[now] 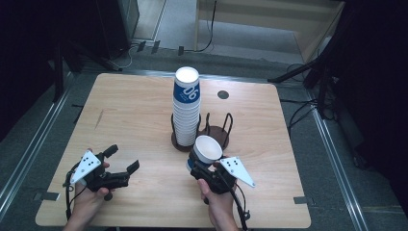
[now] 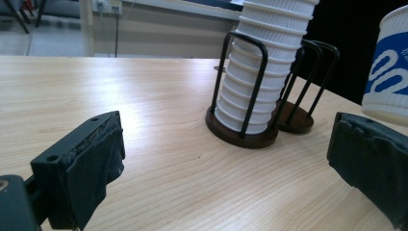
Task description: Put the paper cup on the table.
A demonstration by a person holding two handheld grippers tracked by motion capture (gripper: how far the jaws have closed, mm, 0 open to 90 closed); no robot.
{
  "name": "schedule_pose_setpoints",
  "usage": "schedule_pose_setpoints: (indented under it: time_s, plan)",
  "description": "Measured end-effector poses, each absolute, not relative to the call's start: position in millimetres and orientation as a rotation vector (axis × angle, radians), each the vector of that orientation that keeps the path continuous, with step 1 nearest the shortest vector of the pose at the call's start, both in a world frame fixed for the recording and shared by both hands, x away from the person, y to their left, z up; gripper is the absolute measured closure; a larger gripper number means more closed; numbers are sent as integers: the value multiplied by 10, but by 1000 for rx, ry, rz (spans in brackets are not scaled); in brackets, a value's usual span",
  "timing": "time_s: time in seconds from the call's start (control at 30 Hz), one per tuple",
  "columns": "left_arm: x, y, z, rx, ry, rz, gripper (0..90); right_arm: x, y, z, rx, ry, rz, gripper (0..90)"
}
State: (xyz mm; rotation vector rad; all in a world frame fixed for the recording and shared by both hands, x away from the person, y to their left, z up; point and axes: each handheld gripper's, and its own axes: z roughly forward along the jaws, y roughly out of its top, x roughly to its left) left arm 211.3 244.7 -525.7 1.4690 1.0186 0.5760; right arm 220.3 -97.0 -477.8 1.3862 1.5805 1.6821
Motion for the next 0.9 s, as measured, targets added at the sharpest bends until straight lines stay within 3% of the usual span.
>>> schedule_pose_setpoints:
  time_s: [0.9]
  plan:
    - [2146, 2832, -5335, 1507, 1178, 648, 2, 2382, -1324, -4832, 1273, 1502, 1522, 210]
